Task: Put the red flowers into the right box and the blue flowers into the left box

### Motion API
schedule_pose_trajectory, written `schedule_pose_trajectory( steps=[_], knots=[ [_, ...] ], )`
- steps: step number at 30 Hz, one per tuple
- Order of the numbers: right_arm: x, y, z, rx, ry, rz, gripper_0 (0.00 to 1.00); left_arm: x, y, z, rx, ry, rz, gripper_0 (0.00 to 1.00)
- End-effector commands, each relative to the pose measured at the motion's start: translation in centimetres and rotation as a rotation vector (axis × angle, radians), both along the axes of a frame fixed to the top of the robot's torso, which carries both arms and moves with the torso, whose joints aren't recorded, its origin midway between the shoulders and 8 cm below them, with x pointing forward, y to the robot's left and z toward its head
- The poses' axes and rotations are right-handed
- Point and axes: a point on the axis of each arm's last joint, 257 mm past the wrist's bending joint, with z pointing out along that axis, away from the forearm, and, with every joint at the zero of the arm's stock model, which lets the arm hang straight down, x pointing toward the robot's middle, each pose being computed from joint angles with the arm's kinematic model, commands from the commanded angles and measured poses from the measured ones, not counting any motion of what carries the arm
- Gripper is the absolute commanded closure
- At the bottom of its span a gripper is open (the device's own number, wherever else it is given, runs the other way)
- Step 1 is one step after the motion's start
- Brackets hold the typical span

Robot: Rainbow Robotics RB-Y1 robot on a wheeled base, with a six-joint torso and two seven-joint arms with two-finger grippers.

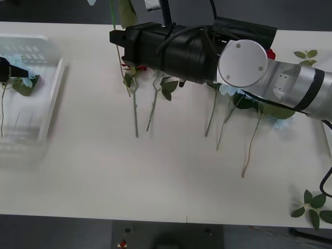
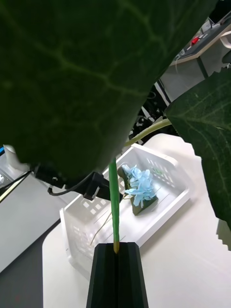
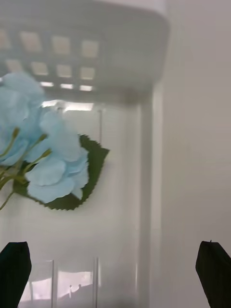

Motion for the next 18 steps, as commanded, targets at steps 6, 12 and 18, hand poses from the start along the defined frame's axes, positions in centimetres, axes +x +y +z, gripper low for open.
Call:
schedule_pose_trajectory(
  steps=[6, 12, 18],
  knots=[
    [-0.8, 0.7, 2.5, 0.030, -0.013, 0.023, 1.00, -1.1, -5.9, 8.5, -0.056, -0.289, -0.396, 0.00],
    [-0.8, 0.7, 2.5, 0.030, -0.013, 0.023, 1.00, -3.5, -12.6, 11.8, -0.229, -0.470, -0.628, 0.00],
    [-0.8, 0.7, 2.5, 0.030, -0.013, 0.023, 1.00, -6.4, -17.7, 13.1, -0.383, -0.516, -0.799, 0.00]
  ],
)
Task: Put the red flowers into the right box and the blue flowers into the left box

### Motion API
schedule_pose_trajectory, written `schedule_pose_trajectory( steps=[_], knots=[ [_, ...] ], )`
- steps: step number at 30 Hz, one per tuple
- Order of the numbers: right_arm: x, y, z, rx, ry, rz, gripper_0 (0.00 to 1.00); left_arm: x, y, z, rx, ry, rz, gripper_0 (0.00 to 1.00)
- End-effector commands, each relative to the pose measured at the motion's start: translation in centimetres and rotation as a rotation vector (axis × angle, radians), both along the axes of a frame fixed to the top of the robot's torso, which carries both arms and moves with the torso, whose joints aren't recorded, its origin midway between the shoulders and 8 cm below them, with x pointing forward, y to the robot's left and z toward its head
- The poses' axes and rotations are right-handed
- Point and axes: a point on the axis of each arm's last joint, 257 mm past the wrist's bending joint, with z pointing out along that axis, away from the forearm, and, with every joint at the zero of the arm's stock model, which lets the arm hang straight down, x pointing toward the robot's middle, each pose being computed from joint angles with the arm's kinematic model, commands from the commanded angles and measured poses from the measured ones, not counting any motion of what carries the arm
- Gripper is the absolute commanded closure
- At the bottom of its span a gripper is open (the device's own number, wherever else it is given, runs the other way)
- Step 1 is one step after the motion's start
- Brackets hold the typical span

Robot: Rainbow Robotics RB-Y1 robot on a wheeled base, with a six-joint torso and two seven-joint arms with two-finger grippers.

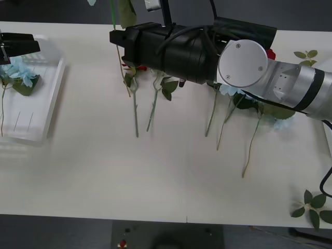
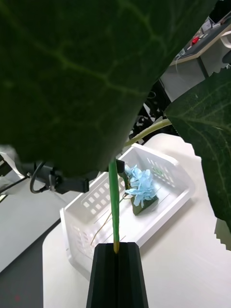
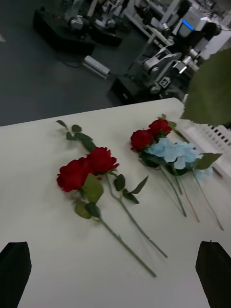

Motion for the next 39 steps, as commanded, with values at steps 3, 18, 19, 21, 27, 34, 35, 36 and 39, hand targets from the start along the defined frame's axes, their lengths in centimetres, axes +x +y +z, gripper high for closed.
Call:
schedule_pose_trajectory(
  steps=[3, 18, 19, 21, 27, 34, 35, 36, 39],
  knots=[
    [-0.8, 0.7, 2.5, 0.030, -0.013, 0.023, 1.00, -2.9, -4.8, 0.8, -0.047, -0.065, -0.193, 0.00],
    [-0.8, 0.7, 2.5, 0.030, -0.013, 0.023, 1.00, -5.5, -14.8, -0.2, -0.057, -0.057, -0.424, 0.00],
    [-0.8, 0.7, 2.5, 0.030, -0.013, 0.023, 1.00, -5.6, -15.2, 0.0, -0.060, -0.062, -0.433, 0.00],
    [-0.8, 0.7, 2.5, 0.030, -0.013, 0.023, 1.00, -5.9, -16.9, 0.2, -0.074, -0.070, -0.457, 0.00],
    [-0.8, 0.7, 2.5, 0.030, -0.013, 0.023, 1.00, -6.7, -19.6, 0.7, -0.098, -0.093, -0.504, 0.00],
    [-0.8, 0.7, 2.5, 0.030, -0.013, 0.023, 1.00, -7.0, -21.6, 0.5, -0.111, -0.096, -0.521, 0.00],
    [-0.8, 0.7, 2.5, 0.030, -0.013, 0.023, 1.00, -7.0, -21.6, 0.5, -0.112, -0.097, -0.520, 0.00],
    [-0.8, 0.7, 2.5, 0.030, -0.013, 0.023, 1.00, -7.0, -21.7, 0.5, -0.112, -0.097, -0.521, 0.00],
    [-0.8, 0.7, 2.5, 0.030, -0.013, 0.023, 1.00, -7.0, -21.8, 0.4, -0.112, -0.095, -0.524, 0.00]
  ],
)
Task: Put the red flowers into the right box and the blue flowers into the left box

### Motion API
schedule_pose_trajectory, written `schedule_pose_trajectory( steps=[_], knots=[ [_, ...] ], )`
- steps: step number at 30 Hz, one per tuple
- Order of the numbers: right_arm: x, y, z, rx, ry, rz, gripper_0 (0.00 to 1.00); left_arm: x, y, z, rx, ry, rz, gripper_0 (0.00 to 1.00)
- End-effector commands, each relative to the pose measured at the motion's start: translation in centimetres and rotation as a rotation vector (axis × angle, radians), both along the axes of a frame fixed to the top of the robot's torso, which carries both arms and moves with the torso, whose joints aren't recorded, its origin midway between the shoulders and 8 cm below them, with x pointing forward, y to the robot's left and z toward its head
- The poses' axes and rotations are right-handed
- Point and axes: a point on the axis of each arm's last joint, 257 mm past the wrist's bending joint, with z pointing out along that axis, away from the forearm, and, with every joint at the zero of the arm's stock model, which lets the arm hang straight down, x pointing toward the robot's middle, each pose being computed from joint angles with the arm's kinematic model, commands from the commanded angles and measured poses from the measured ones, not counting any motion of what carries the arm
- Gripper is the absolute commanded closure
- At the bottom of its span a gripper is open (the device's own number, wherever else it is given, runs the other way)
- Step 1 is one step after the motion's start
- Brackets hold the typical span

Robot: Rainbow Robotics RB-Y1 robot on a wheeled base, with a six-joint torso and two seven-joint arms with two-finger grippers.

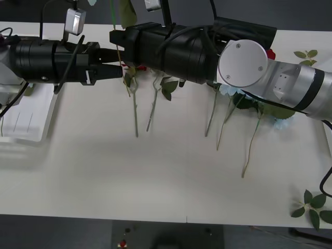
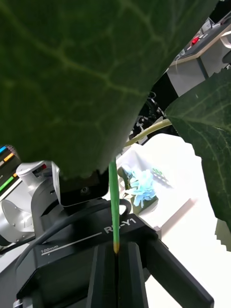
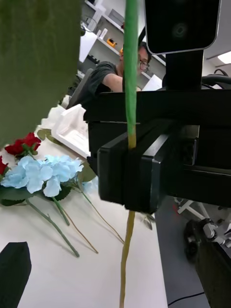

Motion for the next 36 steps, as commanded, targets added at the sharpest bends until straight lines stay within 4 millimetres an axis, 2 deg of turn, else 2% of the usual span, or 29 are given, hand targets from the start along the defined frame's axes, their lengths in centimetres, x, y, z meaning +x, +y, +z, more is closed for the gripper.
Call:
schedule_pose_trajectory(
  steps=[1, 9, 11, 12, 13, 33, 34, 36],
  knots=[
    [-0.82, 0.66, 2.51, 0.030, -0.013, 0.023, 1.00, -0.38, -0.58, 1.66, 0.005, -0.067, -0.026, 0.00],
    [-0.82, 0.66, 2.51, 0.030, -0.013, 0.023, 1.00, -0.54, -0.82, 1.43, 0.007, -0.061, -0.033, 0.00],
    [-0.82, 0.66, 2.51, 0.030, -0.013, 0.023, 1.00, -0.53, -0.84, 1.50, 0.007, -0.063, -0.034, 0.42],
    [-0.82, 0.66, 2.51, 0.030, -0.013, 0.023, 1.00, -0.59, -0.86, 1.49, 0.007, -0.064, -0.035, 0.84],
    [-0.82, 0.66, 2.51, 0.030, -0.013, 0.023, 1.00, -0.64, -0.91, 1.55, 0.007, -0.066, -0.037, 1.00],
    [-0.82, 0.66, 2.51, 0.030, -0.013, 0.023, 1.00, -0.61, -0.91, 1.60, 0.006, -0.066, -0.036, 1.00],
    [-0.82, 0.66, 2.51, 0.030, -0.013, 0.023, 0.98, -0.59, -0.91, 1.72, 0.003, -0.068, -0.035, 1.00],
    [-0.82, 0.66, 2.51, 0.030, -0.013, 0.023, 0.41, -0.61, -0.91, 1.60, 0.006, -0.066, -0.036, 1.00]
  ],
)
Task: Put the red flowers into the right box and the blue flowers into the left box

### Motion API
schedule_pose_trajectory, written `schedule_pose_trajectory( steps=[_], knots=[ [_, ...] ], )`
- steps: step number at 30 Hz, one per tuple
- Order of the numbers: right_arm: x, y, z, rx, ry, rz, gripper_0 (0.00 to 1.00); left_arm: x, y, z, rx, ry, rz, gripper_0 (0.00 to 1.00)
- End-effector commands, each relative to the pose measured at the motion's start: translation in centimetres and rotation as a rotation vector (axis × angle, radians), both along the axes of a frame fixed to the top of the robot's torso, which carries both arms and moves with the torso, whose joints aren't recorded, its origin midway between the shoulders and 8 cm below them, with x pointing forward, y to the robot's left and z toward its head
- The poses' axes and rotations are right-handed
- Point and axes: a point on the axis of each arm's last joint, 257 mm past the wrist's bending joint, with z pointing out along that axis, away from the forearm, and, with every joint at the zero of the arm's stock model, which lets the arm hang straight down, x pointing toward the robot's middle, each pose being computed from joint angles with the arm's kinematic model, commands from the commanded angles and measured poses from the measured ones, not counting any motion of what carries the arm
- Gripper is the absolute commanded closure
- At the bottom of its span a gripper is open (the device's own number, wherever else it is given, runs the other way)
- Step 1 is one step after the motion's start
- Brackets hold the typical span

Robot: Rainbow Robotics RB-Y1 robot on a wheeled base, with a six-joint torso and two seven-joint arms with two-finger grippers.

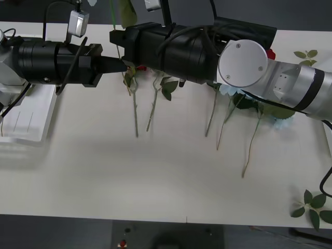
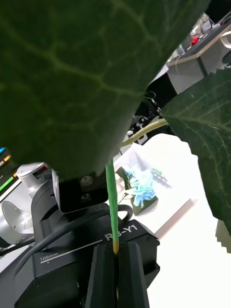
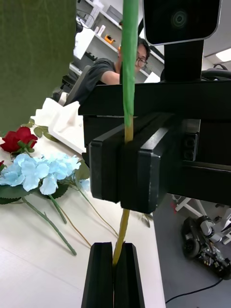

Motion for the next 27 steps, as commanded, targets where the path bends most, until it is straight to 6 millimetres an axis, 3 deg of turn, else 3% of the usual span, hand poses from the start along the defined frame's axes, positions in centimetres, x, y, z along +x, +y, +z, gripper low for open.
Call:
schedule_pose_trajectory(
  steps=[1, 2, 3, 13, 14, 18, 21, 27],
  knots=[
    [-0.8, 0.7, 2.5, 0.030, -0.013, 0.023, 0.30, -0.4, -0.6, 2.0, -0.003, -0.072, -0.026, 1.00],
    [-0.8, 0.7, 2.5, 0.030, -0.013, 0.023, 0.12, -0.4, -0.6, 2.0, -0.003, -0.072, -0.027, 1.00],
    [-0.8, 0.7, 2.5, 0.030, -0.013, 0.023, 0.00, -0.4, -0.6, 1.9, -0.003, -0.071, -0.027, 1.00],
    [-0.8, 0.7, 2.5, 0.030, -0.013, 0.023, 0.00, -0.5, -0.6, 1.9, -0.002, -0.072, -0.030, 1.00],
    [-0.6, 0.4, 0.2, 0.022, 0.025, 0.011, 0.00, -0.4, -0.6, 2.0, -0.001, -0.072, -0.028, 1.00],
    [-0.2, 0.0, 1.3, 0.069, 0.004, -0.020, 0.00, -0.5, -0.6, 1.8, -0.002, -0.069, -0.029, 1.00],
    [0.4, -0.9, 1.8, 0.062, -0.004, -0.035, 0.00, -0.5, -0.6, 1.9, -0.001, -0.070, -0.030, 1.00],
    [2.1, -4.9, 2.7, -0.010, 0.026, -0.057, 0.00, -0.2, 0.7, 2.3, 0.006, -0.075, -0.012, 1.00]
  ],
)
